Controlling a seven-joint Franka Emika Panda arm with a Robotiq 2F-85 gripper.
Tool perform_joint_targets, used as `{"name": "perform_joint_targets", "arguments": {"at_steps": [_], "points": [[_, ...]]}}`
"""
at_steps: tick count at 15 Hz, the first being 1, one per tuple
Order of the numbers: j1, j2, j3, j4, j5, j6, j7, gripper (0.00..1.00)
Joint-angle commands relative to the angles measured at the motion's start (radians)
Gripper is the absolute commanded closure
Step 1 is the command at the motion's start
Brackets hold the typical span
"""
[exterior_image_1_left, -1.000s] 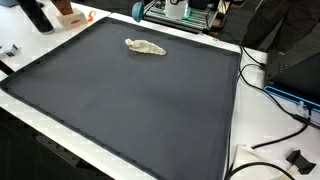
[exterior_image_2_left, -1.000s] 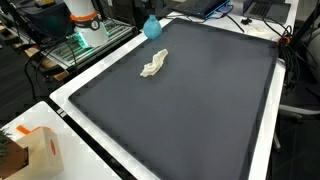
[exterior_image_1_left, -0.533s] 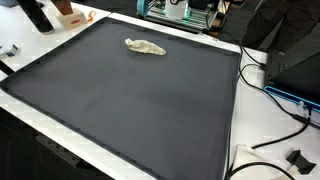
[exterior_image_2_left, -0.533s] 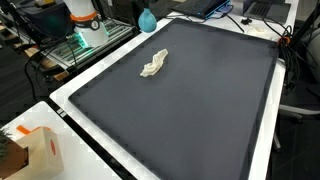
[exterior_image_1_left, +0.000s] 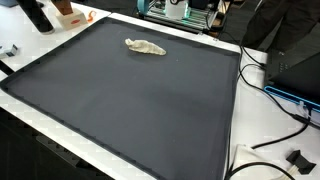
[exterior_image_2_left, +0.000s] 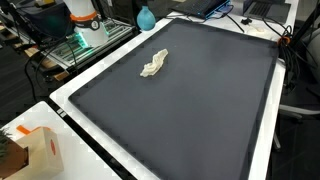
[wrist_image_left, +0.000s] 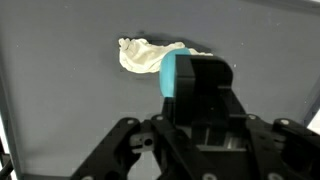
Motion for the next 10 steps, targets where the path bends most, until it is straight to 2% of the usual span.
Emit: {"name": "perform_joint_targets", "arguments": {"at_steps": [1, 3, 4, 7, 10], "points": [[-0.018, 0.001, 0.017, 0.002, 0.011, -0.003, -0.008, 0.5], [-0.018, 0.001, 0.017, 0.002, 0.011, -0.003, -0.008, 0.5], [-0.015, -0.002, 0.011, 0.002, 0.016, 0.001, -0.017, 0.75], [0.0, 0.042, -0.053, -0.001, 0.063, 0.045, -0.121, 0.75], [0.028, 0.067, -0.143, -0.007, 0.18, 0.079, -0.307, 0.75]]}}
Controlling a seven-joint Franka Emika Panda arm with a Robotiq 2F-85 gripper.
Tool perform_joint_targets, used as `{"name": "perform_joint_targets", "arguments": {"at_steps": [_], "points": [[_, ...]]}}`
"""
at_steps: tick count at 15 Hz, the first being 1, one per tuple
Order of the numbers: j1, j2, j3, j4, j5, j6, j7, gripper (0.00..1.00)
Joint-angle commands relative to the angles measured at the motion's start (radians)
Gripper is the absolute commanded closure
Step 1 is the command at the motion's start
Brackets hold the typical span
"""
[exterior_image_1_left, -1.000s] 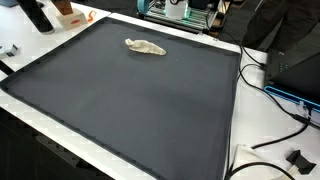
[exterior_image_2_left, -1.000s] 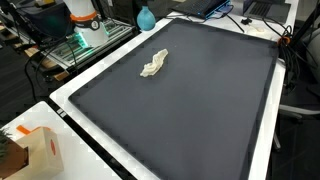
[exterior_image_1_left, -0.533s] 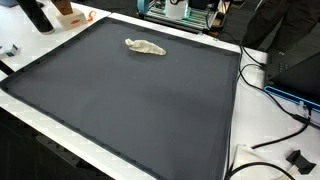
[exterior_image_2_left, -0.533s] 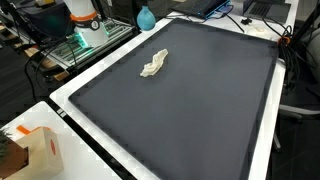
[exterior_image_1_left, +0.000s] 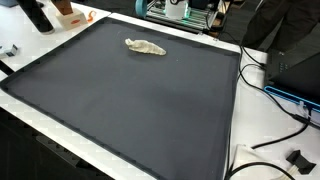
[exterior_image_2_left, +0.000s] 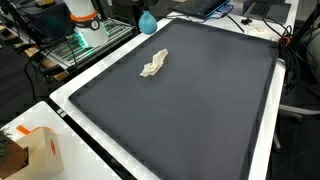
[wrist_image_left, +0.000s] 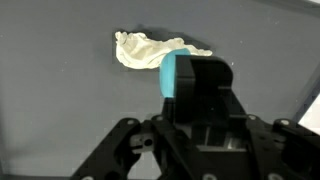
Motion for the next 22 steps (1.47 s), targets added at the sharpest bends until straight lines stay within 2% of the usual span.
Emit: {"name": "perform_joint_targets", "arguments": {"at_steps": [1, 6, 9, 12, 18, 22], "points": [[0.037, 0.041, -0.115, -0.006, 0.164, 0.041, -0.235, 0.75], [0.058, 0.119, -0.233, 0.019, 0.479, -0.016, -0.565, 0.75], [0.02, 0.176, -0.258, 0.037, 0.646, -0.092, -0.714, 0.75], [-0.059, 0.234, -0.263, 0.051, 0.753, -0.2, -0.816, 0.75], [-0.263, 0.374, -0.269, 0.068, 0.855, -0.385, -0.839, 0.75], [-0.361, 0.454, -0.26, 0.074, 0.894, -0.396, -0.788, 0.75]]}}
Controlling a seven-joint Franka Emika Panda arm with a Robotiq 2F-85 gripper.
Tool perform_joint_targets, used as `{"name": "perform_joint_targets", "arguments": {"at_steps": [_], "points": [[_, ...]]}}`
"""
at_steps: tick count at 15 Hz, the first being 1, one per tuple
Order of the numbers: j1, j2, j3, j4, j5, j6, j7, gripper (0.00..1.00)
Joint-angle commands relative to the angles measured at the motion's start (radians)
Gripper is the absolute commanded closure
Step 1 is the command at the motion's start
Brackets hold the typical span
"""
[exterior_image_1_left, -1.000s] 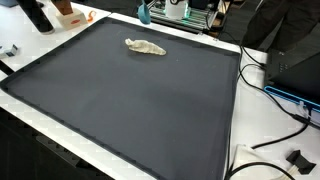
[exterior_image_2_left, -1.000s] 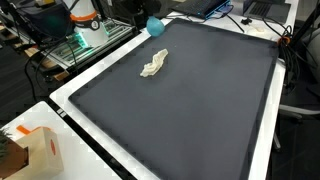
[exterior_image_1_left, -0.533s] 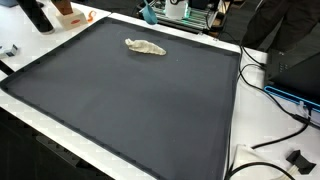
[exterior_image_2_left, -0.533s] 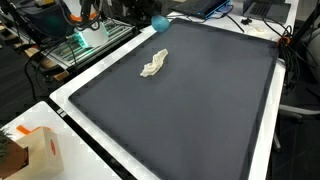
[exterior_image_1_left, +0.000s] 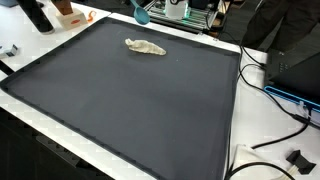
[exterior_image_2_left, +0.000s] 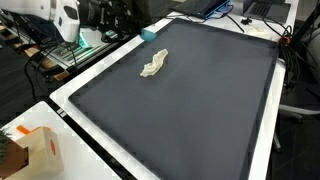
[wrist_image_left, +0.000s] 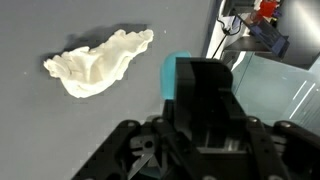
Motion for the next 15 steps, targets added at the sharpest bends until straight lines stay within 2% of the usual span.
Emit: {"name": "perform_joint_targets", "arguments": {"at_steps": [1, 7, 15], "points": [[-0.076, 0.088, 0.011, 0.024, 0.062, -0.017, 0.045, 0.75], [-0.119, 0.185, 0.035, 0.044, 0.173, 0.045, 0.146, 0.75], [-0.101, 0.284, 0.094, 0.09, 0.243, 0.178, 0.267, 0.75]]}}
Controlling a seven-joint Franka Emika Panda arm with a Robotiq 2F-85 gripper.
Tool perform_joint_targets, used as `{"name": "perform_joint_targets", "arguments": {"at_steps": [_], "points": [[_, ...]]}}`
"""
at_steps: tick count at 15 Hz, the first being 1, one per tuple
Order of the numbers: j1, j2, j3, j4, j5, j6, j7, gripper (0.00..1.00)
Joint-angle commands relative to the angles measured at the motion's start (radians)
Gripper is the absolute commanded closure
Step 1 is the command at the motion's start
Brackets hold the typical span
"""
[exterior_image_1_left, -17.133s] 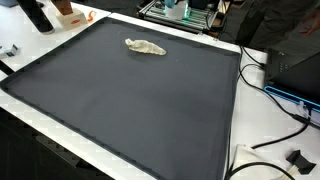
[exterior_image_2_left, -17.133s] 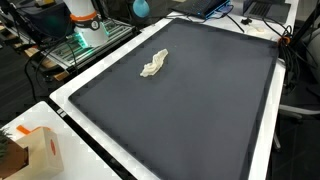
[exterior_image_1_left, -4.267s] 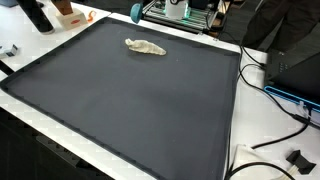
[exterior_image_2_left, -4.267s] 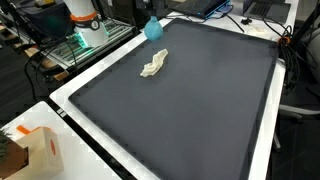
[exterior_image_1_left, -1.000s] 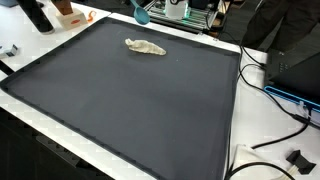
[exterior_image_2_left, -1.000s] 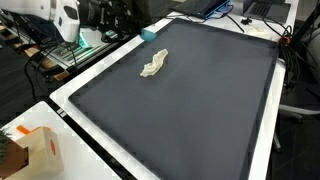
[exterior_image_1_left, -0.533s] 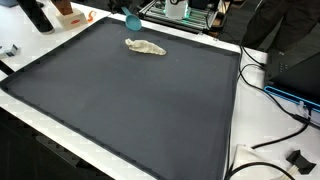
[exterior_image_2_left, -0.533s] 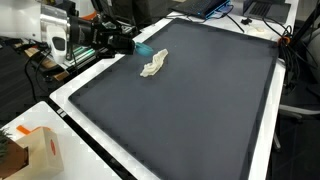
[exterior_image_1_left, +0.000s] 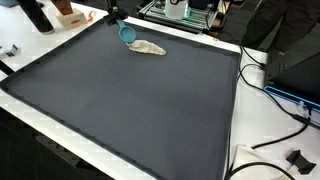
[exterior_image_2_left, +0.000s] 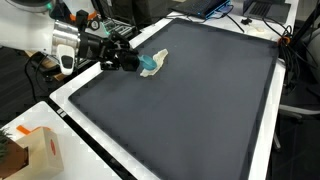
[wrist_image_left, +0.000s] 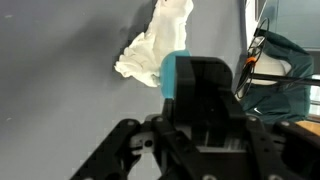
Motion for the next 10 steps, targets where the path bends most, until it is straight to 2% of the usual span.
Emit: {"name": "perform_joint_targets", "arguments": {"at_steps": [1, 6, 10], "points": [[0.002, 0.044, 0.033, 0.026, 0.025, 0.068, 0.045, 0.75], [0.003, 0.1, 0.059, 0.061, -0.038, 0.085, 0.019, 0.75], [-0.013, 0.15, 0.063, 0.096, -0.077, 0.027, -0.028, 0.75]]}}
